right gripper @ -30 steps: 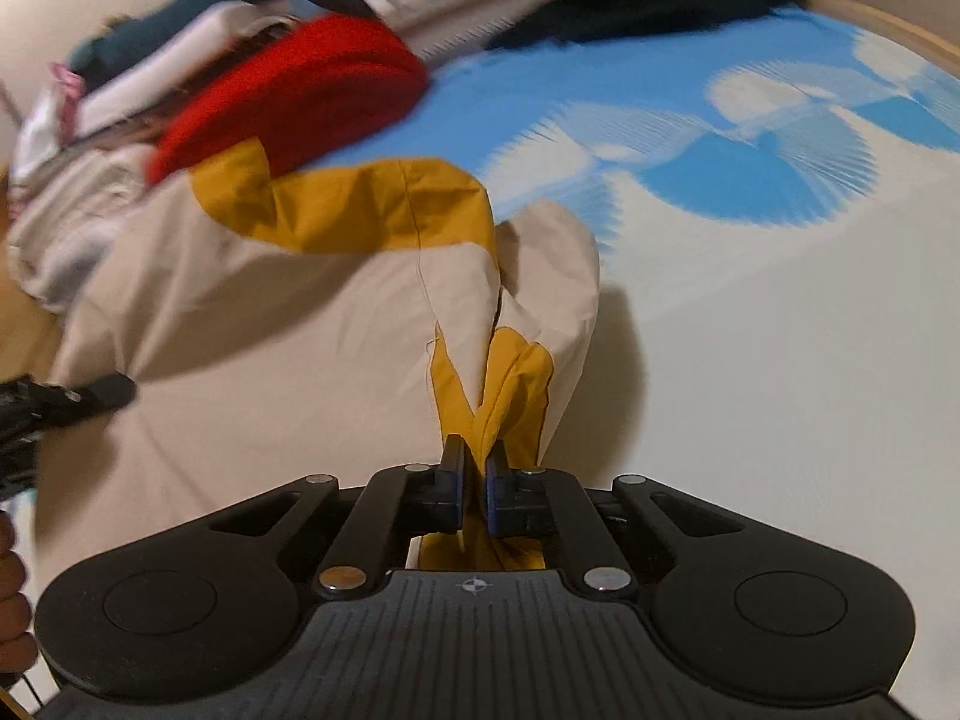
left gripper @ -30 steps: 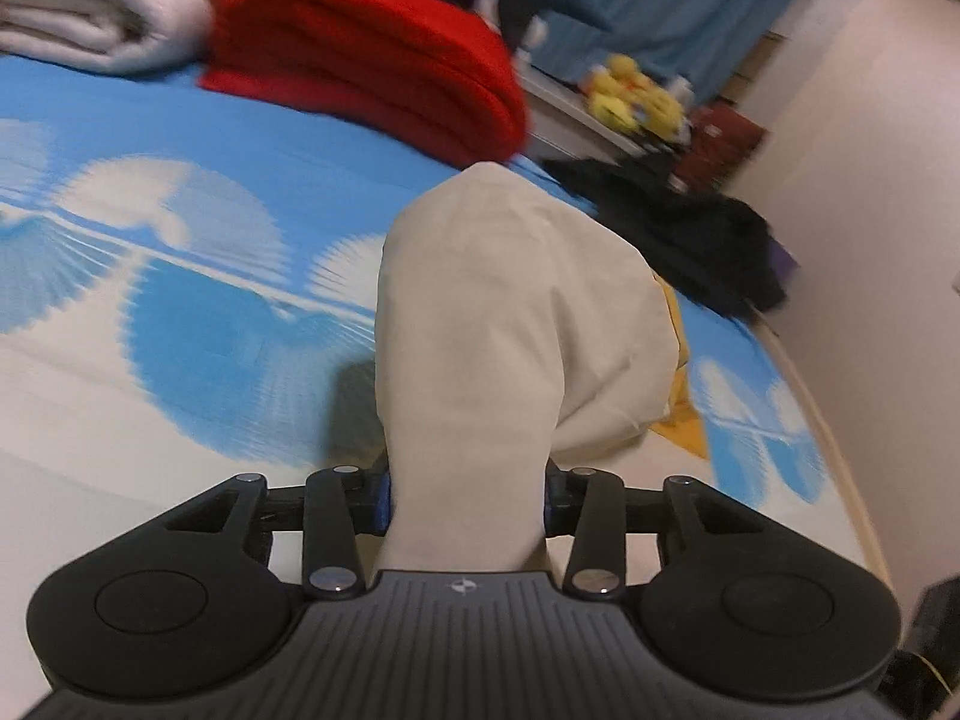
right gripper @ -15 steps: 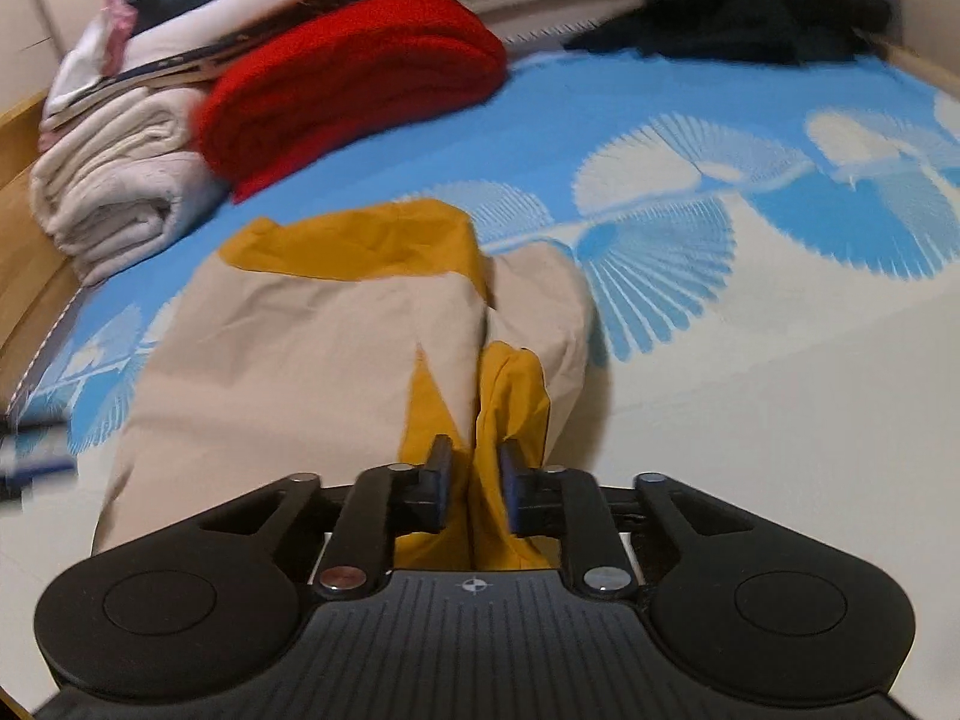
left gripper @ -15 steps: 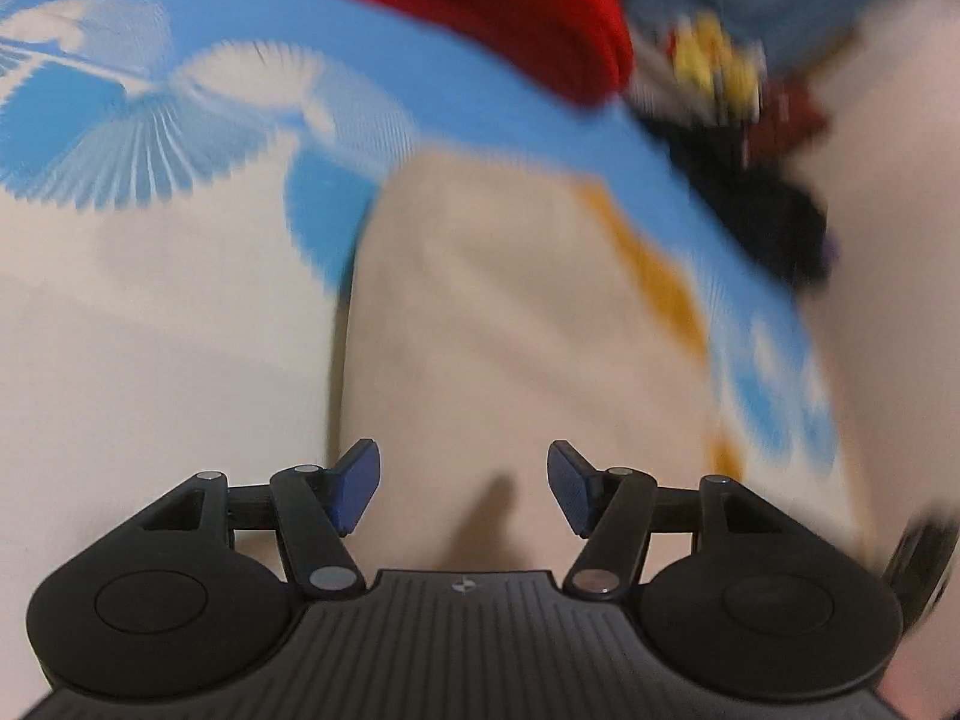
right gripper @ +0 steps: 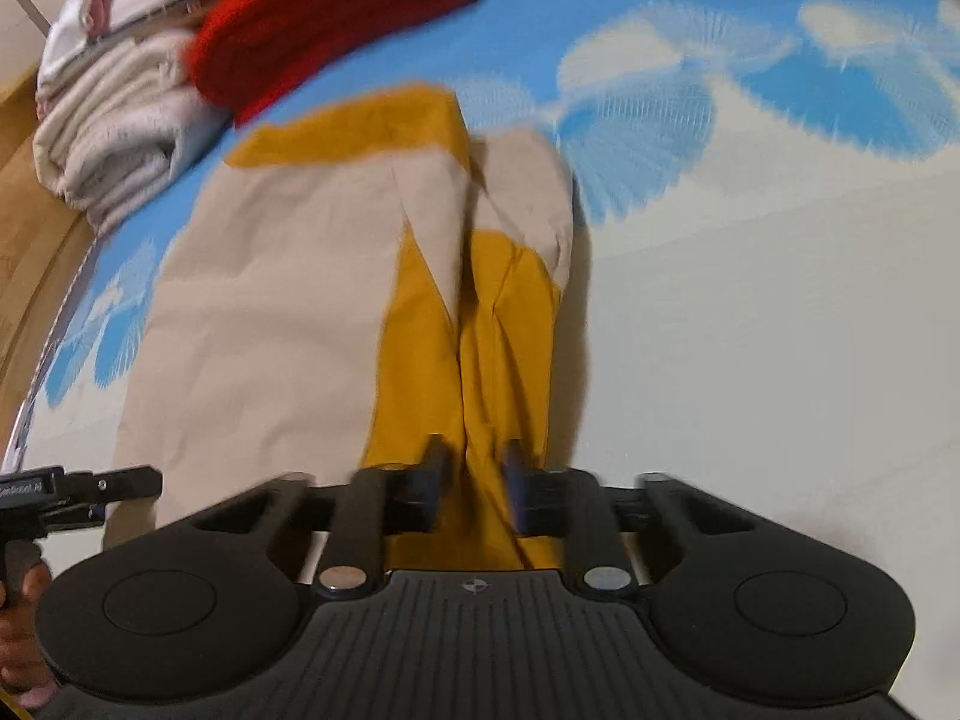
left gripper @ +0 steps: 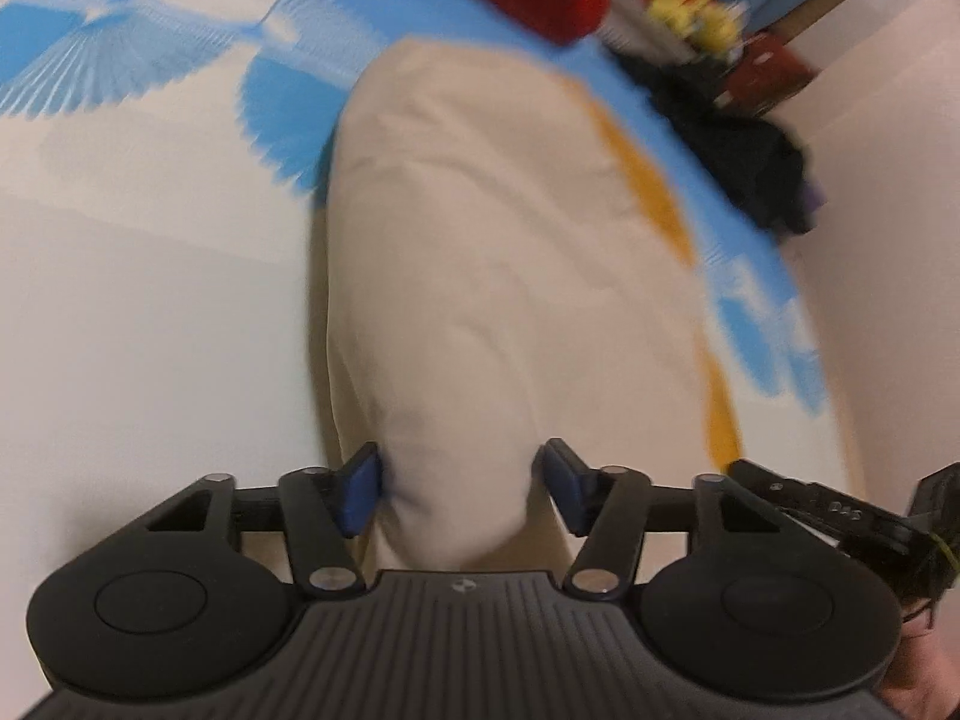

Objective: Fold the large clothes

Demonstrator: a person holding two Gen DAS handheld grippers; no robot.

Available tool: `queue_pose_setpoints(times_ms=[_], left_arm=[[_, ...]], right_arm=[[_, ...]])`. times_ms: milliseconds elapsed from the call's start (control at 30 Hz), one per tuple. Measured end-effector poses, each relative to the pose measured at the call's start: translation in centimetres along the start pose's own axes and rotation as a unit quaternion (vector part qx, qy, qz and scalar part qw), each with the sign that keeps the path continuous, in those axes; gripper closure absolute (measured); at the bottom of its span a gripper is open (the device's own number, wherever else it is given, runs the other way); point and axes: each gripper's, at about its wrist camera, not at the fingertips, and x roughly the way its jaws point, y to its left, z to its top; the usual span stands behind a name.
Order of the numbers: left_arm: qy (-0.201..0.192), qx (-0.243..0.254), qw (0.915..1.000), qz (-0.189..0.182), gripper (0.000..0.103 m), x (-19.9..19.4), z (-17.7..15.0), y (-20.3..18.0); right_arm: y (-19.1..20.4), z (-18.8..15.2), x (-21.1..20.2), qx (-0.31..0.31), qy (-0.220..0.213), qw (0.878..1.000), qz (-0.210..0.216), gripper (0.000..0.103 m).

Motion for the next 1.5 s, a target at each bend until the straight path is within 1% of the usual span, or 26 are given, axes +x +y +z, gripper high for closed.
queue_pose_setpoints(times_ms=[67,133,200,267,333,367,467,533,567,633,667,733,800,833,867,967,1067,1133,1200,1233,1300,1333,1400,1433,1467,1500], left_arm=[[-0.017,0.008,0.9998,-0.01,0.041,-0.2,0.4,-0.3],[-0.001,0.009,0.9998,0.017,0.038,0.2,0.3,0.0],[0.013,0.005,0.9994,0.033,0.036,0.3,0.2,0.6],[0.022,0.003,0.9992,0.032,0.035,-0.1,0.2,1.1],[0.034,0.0,0.999,0.029,0.034,-0.5,0.0,1.4],[0.041,-0.002,0.9988,0.028,0.034,-0.5,-0.1,1.7],[0.067,-0.027,0.9972,0.022,0.031,0.8,-0.7,2.6],[0.079,-0.04,0.996,0.011,0.032,1.6,-1.7,2.7],[0.072,-0.037,0.9967,0.009,0.034,1.8,-2.0,2.3],[0.059,-0.042,0.9974,-0.003,0.044,1.9,-2.3,1.5],[0.053,-0.056,0.9969,-0.02,0.047,1.9,-2.4,1.4],[0.043,-0.06,0.9964,-0.043,0.049,1.8,-2.3,1.0],[0.052,-0.029,0.998,-0.019,0.044,2.0,-2.3,0.5],[0.06,-0.024,0.9979,-0.004,0.038,2.2,-2.4,0.6],[0.068,-0.025,0.9973,0.01,0.036,2.3,-2.4,0.9],[0.082,-0.02,0.9962,0.02,0.036,2.2,-2.4,1.4],[0.095,0.015,0.9947,0.037,0.034,1.7,-2.8,0.4],[0.1,0.018,0.9936,0.049,0.029,1.2,-2.9,0.2],[0.094,0.036,0.9925,0.069,0.028,0.2,-3.3,-0.3],[0.084,0.059,0.9911,0.085,0.026,-0.7,-3.7,-0.9],[0.044,0.11,0.9827,0.142,0.02,-2.8,-4.5,-2.8],[0.019,0.124,0.9773,0.171,0.017,-3.8,-5.0,-3.7],[-0.037,0.132,0.9722,0.19,0.016,-6.6,-6.1,-5.4],[-0.066,0.134,0.9709,0.188,0.013,-8.1,-6.7,-6.3],[-0.091,0.138,0.9686,0.186,0.012,-9.5,-7.5,-7.2],[-0.118,0.148,0.9641,0.186,0.01,-11.0,-8.4,-8.2]], right_arm=[[0.1,0.3,-1.0,0.009,-0.034,0.999,0.01,0.086],[0.0,0.5,-1.5,0.013,-0.052,0.999,0.008,0.083],[-0.2,0.5,-1.5,0.018,-0.048,0.999,0.014,0.081],[-0.4,0.4,-1.4,0.015,-0.028,0.999,0.033,0.06],[-0.1,-0.1,-0.8,-0.009,-0.001,0.999,0.04,0.051],[0.2,-0.4,-0.3,-0.025,0.019,0.999,0.037,0.05],[0.5,-1.4,0.9,-0.062,0.061,0.996,0.006,0.049],[0.3,-1.6,0.8,-0.06,0.068,0.996,0.002,0.049],[0.1,-1.6,0.7,-0.055,0.069,0.996,0.002,0.049],[0.2,-1.6,0.3,-0.05,0.059,0.997,-0.004,0.051],[0.3,-1.4,-0.1,-0.05,0.045,0.998,-0.009,0.06],[0.3,-1.2,-0.9,-0.043,0.018,0.999,-0.009,0.065],[-0.2,-0.9,-1.3,-0.03,0.002,1.0,-0.01,0.065],[-0.2,-0.9,-1.4,-0.026,0.003,1.0,-0.014,0.065],[-0.4,-0.9,-1.1,-0.025,0.012,0.999,-0.019,0.065],[-0.7,-1.3,0.0,-0.045,0.038,0.997,-0.041,0.065],[-1.0,-1.6,0.2,-0.061,0.046,0.995,-0.06,0.065],[-1.3,-1.9,-0.2,-0.067,0.049,0.995,-0.062,0.065],[-1.1,-2.1,-0.7,-0.082,0.045,0.993,-0.076,0.065],[-0.8,-2.2,-1.1,-0.092,0.039,0.991,-0.086,0.065],[0.3,-3.0,-2.8,-0.136,0.001,0.982,-0.128,0.065],[0.9,-3.3,-3.7,-0.166,-0.028,0.974,-0.154,0.064],[2.3,-4.0,-6.3,-0.222,-0.102,0.951,-0.189,0.058],[2.9,-4.4,-8.0,-0.242,-0.142,0.94,-0.194,0.046],[3.4,-5.0,-10.1,-0.257,-0.193,0.927,-0.196,0.029],[3.7,-5.5,-11.7,-0.264,-0.232,0.915,-0.197,0.02]])
